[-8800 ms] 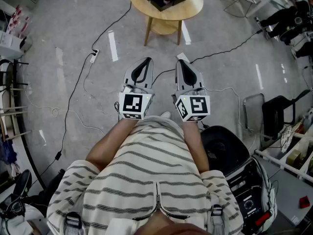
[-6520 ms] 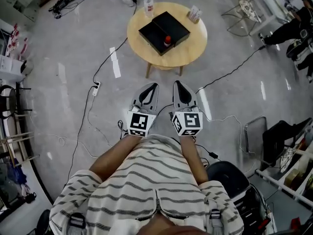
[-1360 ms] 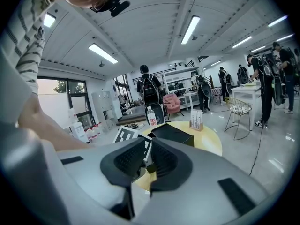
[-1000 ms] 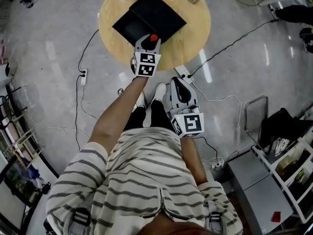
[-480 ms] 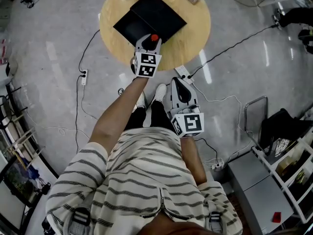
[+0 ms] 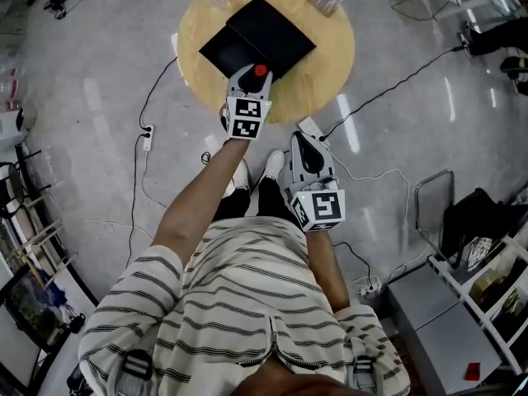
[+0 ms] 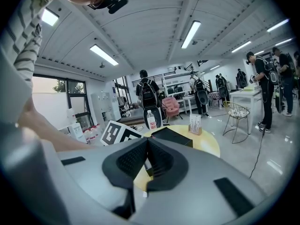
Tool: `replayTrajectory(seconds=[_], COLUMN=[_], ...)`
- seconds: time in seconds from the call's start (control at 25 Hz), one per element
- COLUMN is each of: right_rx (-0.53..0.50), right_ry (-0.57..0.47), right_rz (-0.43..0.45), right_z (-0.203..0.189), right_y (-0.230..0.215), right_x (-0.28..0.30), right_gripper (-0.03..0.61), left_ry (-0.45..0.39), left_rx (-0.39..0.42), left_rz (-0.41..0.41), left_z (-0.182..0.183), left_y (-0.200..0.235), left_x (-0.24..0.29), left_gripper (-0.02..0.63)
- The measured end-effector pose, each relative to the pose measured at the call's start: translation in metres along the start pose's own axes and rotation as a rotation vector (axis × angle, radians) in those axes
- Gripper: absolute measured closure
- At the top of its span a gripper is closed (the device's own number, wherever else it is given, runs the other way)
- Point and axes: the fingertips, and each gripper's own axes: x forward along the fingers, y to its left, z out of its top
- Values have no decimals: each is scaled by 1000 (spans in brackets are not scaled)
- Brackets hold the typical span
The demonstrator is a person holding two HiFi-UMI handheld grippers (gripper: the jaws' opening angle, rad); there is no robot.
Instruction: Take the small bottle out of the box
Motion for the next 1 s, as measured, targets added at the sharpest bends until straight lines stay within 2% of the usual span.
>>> replayTrajectory(seconds=[0.32, 1.0], right_rx=[-4, -22], right_ry=[-26, -60], right_rz=[7, 12], right_z=[9, 27], right_y=[6, 22], right_x=[-2, -12], right_gripper=[560, 560], left_ry=[-55, -115], left_rx=[-1, -37], left_rz=[7, -13], left_z=[26, 45], left_y=[4, -4], left_x=[-30, -95], left_gripper=[462, 462])
